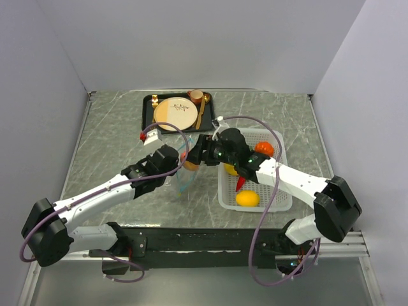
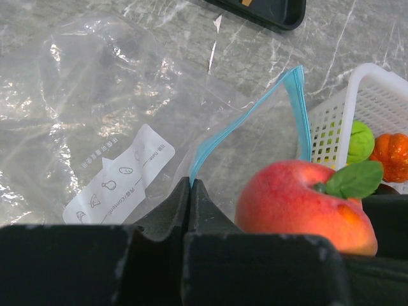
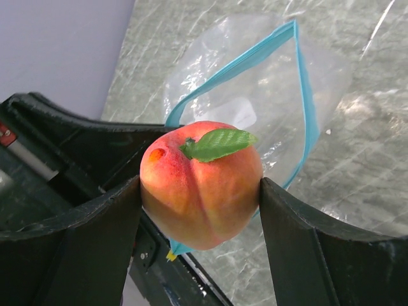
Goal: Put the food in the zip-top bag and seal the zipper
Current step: Place the fake fruit in the zipper food storage bag, then adjust the zipper food storage bag at the center of the board.
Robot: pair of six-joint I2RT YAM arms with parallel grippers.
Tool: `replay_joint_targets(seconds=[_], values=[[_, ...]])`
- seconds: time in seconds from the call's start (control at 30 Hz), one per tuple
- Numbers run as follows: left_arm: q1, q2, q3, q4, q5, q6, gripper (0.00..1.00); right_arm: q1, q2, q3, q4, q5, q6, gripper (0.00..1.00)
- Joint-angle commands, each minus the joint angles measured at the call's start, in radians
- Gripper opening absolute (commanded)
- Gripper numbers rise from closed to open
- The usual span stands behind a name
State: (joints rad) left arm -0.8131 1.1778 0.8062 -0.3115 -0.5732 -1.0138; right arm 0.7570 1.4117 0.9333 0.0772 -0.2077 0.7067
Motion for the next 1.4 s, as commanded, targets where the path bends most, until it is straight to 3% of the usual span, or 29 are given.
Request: replay_joint_targets(seconds=[0.0, 0.37, 0.47, 0.5, 0.6, 1.07, 1.37], values=[[-0.004, -0.03, 0.039, 0.014, -0.027, 0.006, 0.01, 0.01, 0.023, 0.079, -0.03, 0.056, -0.023, 0.37], [-0.004, -0.044, 0.051, 0.006, -0.07, 0.004, 0.01, 0.042, 0.101, 0.2, -0.182, 0.093, -0.075, 0.47], [-0.003, -0.044, 0.053, 0.005, -0.074, 0.0, 0.01, 0.047, 0.104, 0.206, -0.198, 0.103, -0.07, 0.64], [-0.004, -0.046, 0.053, 0.005, -0.076, -0.002, 0.01, 0.047, 0.104, 0.208, -0.2, 0.103, -0.07, 0.73], [-0.004, -0.05, 0.053, 0.0, -0.082, -0.006, 0.01, 0.045, 0.092, 0.206, -0.215, 0.126, -0.065, 0.88], [-0.004, -0.067, 0.045, -0.009, -0.085, -0.017, 0.01, 0.047, -0.014, 0.15, -0.27, 0.244, -0.041, 0.93], [-0.004, -0.099, 0.041, -0.029, -0.122, -0.031, 0.01, 0.047, 0.007, 0.076, -0.283, 0.222, 0.033, 0.79]])
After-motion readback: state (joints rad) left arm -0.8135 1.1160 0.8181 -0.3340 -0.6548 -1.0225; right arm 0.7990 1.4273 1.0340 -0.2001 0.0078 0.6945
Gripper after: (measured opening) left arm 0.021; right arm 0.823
